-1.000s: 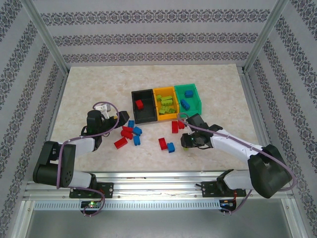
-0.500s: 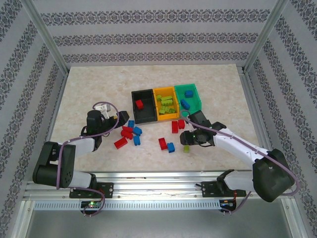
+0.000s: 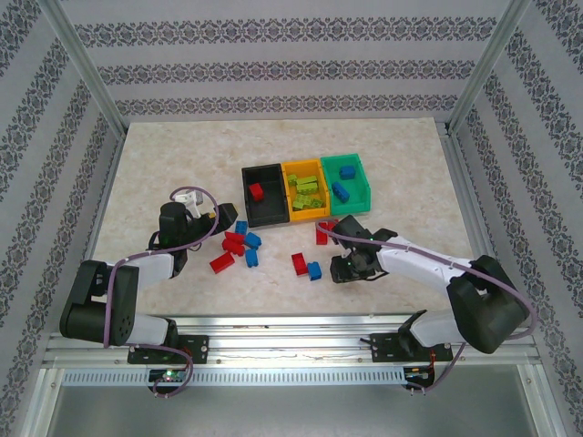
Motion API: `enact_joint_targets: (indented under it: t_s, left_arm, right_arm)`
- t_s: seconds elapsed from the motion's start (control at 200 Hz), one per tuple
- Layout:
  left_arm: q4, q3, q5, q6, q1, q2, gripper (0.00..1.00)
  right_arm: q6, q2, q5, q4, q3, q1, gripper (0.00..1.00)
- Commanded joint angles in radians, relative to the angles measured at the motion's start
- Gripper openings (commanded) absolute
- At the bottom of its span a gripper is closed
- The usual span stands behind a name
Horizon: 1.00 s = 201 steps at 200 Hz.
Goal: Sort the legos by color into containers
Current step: Pick up the lego from the bottom-center of the table, then place the lego in the container.
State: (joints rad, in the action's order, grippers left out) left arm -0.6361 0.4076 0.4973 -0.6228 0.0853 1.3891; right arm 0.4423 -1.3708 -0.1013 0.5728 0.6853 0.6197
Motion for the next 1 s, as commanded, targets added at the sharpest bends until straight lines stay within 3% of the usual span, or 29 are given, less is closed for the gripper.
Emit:
enact_joint_targets:
  t_s: [0.0,0.145,0.29,0.5,0.7,0.799,0.874,0.999]
  left_arm:
    - [-0.024,-0.010,0.004,0.000,0.009,-0.011,1.00]
    - [-0.029,-0.008,0.010,-0.004,0.008,-0.001,1.00]
    - [-0.033,-0.009,0.010,-0.006,0.009,0.005,1.00]
    - [-0.028,-0.004,0.000,0.009,0.009,0.024,1.00]
    - [-0.015,0.000,-0.006,0.021,0.010,0.029,1.00]
    - [-0.009,0.000,-0.006,0.024,0.010,0.023,1.00]
    - [-0.009,0.002,-0.004,0.021,0.009,0.020,1.00]
    - [-0.018,0.000,0.007,0.010,0.009,0.019,1.00]
  right_arm:
    - [-0.006,-0.001,0.033,-0.004,0.031,0.007,0.29]
    - [-0.041,-0.001,0.037,-0.044,0.082,-0.027,0.28]
    - [-0.082,-0.095,-0.001,-0.112,0.230,-0.070,0.28]
    - [-0.166,-0.332,0.033,-0.148,0.561,-0.109,0.30]
    - [-0.225,-0.552,0.084,-0.067,0.849,-0.131,0.36]
    - [-0.238,-0.560,0.104,-0.070,0.854,-0.132,0.39]
    - [-0.246,-0.553,0.121,-0.056,0.838,-0.133,0.54]
    - [-0.251,-0.498,0.108,-0.057,0.768,-0.135,0.55]
